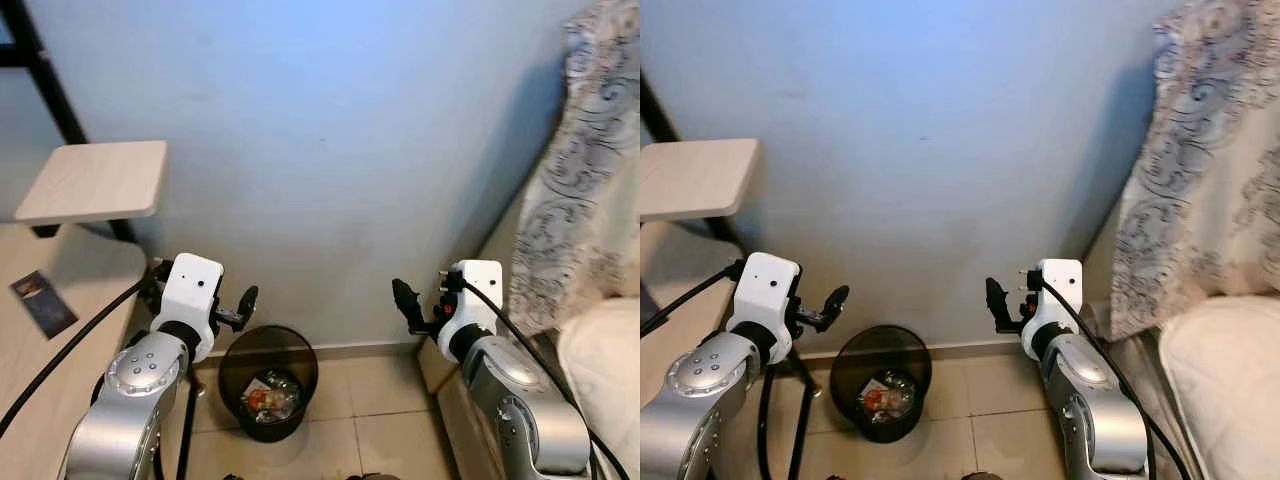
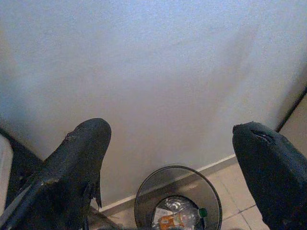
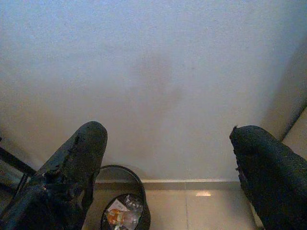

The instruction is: Clean up the room

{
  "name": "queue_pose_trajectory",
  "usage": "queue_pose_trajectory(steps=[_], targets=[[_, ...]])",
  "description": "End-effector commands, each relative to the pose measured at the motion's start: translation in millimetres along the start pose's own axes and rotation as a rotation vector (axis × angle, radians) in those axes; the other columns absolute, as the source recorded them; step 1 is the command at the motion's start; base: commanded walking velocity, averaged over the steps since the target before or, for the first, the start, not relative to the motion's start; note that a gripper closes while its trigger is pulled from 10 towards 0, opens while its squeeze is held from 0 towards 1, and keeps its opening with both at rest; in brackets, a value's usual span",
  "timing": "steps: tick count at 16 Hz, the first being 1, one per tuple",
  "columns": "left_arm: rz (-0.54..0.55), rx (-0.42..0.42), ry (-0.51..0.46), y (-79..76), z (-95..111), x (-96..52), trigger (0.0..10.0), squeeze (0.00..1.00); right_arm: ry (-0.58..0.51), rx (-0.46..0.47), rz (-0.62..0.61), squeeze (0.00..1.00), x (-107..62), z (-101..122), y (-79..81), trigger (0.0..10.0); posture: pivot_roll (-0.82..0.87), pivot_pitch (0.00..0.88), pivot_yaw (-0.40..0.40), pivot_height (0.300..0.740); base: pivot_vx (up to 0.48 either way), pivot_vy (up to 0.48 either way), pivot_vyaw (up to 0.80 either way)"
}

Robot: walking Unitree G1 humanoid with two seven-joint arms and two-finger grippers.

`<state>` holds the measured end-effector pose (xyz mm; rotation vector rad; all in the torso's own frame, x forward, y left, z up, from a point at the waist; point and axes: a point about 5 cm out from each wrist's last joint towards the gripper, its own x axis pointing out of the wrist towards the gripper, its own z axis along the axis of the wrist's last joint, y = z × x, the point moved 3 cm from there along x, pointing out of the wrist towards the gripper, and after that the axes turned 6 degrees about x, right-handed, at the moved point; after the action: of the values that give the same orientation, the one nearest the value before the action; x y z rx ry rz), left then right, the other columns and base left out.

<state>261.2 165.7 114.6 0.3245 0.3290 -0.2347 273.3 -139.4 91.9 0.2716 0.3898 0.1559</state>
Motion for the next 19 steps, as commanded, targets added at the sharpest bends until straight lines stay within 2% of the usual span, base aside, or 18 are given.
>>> queue_pose_trajectory(steps=[1,3,10,13,19], targets=[[0.004,0.028,-0.012,-1.3,3.9,-2.0,10.0,0.00,0.005,0.005,-0.007,0.00,-1.4,1.6,-1.4,10.0,-0.03,0.000,-0.026,0.740,0.000,0.000,-0.66],[-0.004,0.019,-0.016,-1.5,5.1,-0.9,10.0,0.00,0.001,-0.001,-0.042,0.00,-0.9,2.0,-6.5,10.0,-0.03,0.000,-0.024,0.740,0.000,0.000,-0.72],[-0.009,0.006,-0.055,1.0,12.8,2.3,10.0,0.00,0.000,0.013,-0.037,0.00,-0.8,4.9,-4.1,10.0,-0.04,0.000,-0.014,0.740,0.000,0.000,-0.80],[-0.015,-0.022,-0.051,3.9,13.1,4.0,10.0,0.00,-0.012,0.009,-0.040,0.00,3.4,9.0,-3.8,10.0,-0.04,0.000,-0.008,0.740,0.000,0.000,0.00],[-0.041,-0.089,-0.043,3.3,12.9,4.5,10.0,0.00,-0.006,0.011,-0.038,0.00,4.0,6.8,-1.9,10.0,-0.04,0.000,-0.011,0.740,0.000,0.000,-0.80]])
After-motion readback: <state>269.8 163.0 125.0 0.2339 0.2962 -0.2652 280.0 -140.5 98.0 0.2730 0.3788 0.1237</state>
